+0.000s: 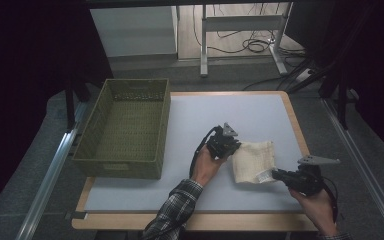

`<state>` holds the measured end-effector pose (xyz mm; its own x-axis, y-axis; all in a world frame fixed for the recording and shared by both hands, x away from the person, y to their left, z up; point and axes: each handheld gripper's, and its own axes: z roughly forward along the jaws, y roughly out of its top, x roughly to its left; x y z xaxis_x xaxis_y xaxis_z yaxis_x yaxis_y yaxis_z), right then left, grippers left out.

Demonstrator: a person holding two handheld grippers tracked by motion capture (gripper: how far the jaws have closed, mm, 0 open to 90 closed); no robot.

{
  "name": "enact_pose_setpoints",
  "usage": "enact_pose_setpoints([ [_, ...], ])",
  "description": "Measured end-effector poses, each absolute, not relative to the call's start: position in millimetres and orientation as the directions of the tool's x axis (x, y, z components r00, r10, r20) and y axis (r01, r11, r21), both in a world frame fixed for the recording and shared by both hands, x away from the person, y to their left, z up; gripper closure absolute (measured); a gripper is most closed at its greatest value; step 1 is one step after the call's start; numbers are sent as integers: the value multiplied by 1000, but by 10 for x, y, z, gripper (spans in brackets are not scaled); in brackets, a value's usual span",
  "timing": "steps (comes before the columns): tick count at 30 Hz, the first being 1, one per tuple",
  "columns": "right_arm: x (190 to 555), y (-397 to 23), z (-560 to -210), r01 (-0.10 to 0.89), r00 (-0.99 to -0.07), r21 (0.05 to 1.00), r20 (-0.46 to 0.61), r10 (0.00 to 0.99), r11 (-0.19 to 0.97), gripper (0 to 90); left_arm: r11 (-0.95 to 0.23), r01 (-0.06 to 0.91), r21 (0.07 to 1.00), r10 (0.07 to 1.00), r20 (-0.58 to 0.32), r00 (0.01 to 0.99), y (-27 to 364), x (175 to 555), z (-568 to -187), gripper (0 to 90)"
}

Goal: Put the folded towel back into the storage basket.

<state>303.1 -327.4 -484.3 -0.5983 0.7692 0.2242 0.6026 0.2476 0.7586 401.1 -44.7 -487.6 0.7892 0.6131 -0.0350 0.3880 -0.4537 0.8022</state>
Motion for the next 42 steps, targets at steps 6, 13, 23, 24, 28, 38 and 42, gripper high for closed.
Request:
enact_pose_setpoints([
  [6, 3084, -3107, -4771, 586, -625, 767, 223, 748, 261, 826, -461, 385, 800, 636, -5, 772, -276, 4007, -4767, 829],
  [13, 3136, -2918, -4707, 556, -657, 779, 197, 728, 291, 824, -471, 375, 798, 660, 36, 751, -110, 3983, -4635, 827],
  [23, 3236, -2700, -4642, 533, -685, 787, 184, 705, 312, 824, -479, 379, 792, 688, 70, 722, 68, 3976, -4533, 825],
  [24, 3245, -2685, -4637, 531, -687, 787, 185, 703, 313, 824, -478, 380, 792, 690, 71, 720, 84, 3976, -4522, 825],
  [28, 3275, -2626, -4620, 526, -694, 789, 182, 697, 318, 824, -480, 381, 790, 696, 79, 713, 149, 3974, -4467, 825],
  [38, 3378, -2389, -4519, 508, -714, 799, 182, 676, 322, 823, -492, 370, 788, 717, 126, 686, 358, 3989, -4251, 825],
  [42, 3457, -2248, -4445, 495, -728, 805, 179, 662, 327, 823, -497, 371, 784, 727, 144, 671, 513, 4017, -4148, 825],
])
